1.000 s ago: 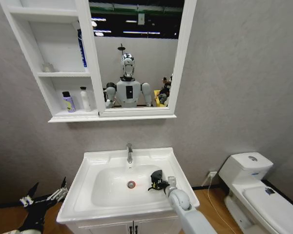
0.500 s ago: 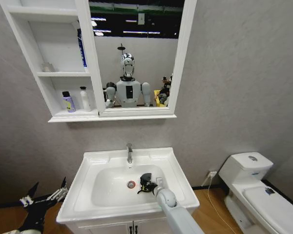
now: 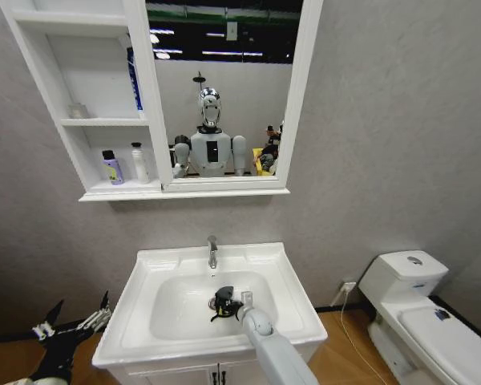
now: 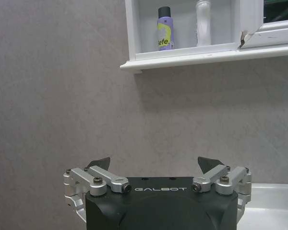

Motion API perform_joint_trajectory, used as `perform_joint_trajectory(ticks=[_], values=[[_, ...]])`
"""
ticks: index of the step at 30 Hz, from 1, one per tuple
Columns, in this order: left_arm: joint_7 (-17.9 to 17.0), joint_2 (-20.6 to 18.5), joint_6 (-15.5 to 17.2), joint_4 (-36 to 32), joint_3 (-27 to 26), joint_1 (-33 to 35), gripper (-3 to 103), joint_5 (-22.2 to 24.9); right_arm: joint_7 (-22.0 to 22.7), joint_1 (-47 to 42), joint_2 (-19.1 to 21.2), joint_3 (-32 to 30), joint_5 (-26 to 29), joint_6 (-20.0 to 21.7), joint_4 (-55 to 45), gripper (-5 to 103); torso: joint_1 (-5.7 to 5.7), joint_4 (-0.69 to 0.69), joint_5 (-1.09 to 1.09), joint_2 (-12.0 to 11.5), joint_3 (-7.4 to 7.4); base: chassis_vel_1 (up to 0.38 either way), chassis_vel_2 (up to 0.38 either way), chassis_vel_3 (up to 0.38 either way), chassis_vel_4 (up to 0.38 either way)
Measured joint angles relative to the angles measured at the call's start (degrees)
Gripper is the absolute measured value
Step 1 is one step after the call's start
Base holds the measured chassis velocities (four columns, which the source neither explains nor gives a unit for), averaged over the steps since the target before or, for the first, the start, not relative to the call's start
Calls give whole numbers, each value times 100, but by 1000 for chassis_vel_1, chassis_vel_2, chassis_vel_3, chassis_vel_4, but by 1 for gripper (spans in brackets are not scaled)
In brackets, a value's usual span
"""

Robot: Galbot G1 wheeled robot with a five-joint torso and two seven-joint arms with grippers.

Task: Move facial cleanser and shampoo from washbasin to cabinet, then wipe washbasin with towel.

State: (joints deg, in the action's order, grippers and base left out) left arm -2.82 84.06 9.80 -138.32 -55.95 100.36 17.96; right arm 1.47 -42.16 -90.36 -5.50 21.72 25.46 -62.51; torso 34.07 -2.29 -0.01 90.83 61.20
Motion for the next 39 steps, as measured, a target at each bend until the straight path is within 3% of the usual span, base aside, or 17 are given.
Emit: perform_joint_trajectory(ticks=[9, 17, 29, 39], values=[[0, 0, 0, 0, 0, 0, 100, 0, 359, 319, -198, 177, 364, 196, 360, 4, 0, 0, 1, 0, 0, 0, 0, 0, 0], [-1, 0, 0, 0, 1, 0, 100, 0, 345, 530, -188, 522, 370, -14, 762, 4, -1, -3, 0, 2, -2, 0, 0, 0, 0], [-1, 0, 0, 0, 1, 0, 100, 0, 388, 286, -181, 1076, 524, -10, 251, 4, 0, 1, 1, 1, 0, 0, 0, 0, 0], [0, 0, 0, 0, 1, 0, 100, 0, 652, 170, -178, 837, 626, 90, 46, 4, 0, -1, 1, 0, 0, 0, 0, 0, 0]])
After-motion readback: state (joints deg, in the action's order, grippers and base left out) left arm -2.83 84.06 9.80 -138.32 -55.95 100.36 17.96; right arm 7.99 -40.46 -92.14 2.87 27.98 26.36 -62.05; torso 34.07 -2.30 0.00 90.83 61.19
